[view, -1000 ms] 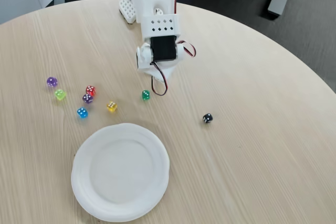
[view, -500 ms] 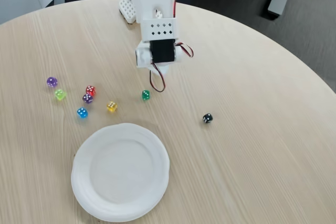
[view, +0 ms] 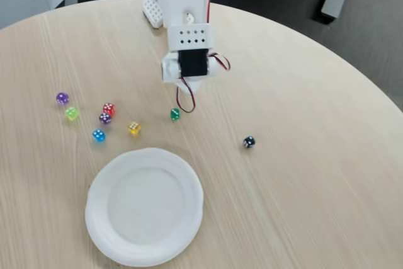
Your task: Pick a purple dice and put it in the plate.
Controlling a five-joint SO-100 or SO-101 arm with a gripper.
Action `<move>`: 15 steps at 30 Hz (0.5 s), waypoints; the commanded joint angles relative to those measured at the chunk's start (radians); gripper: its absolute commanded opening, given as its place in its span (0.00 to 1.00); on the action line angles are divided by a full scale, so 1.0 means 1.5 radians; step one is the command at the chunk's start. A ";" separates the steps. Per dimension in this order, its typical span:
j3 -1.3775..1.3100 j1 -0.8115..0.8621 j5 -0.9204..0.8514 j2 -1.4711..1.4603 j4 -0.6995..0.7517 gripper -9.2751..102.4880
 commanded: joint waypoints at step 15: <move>-0.229 -0.001 0.032 0.095 -0.007 0.27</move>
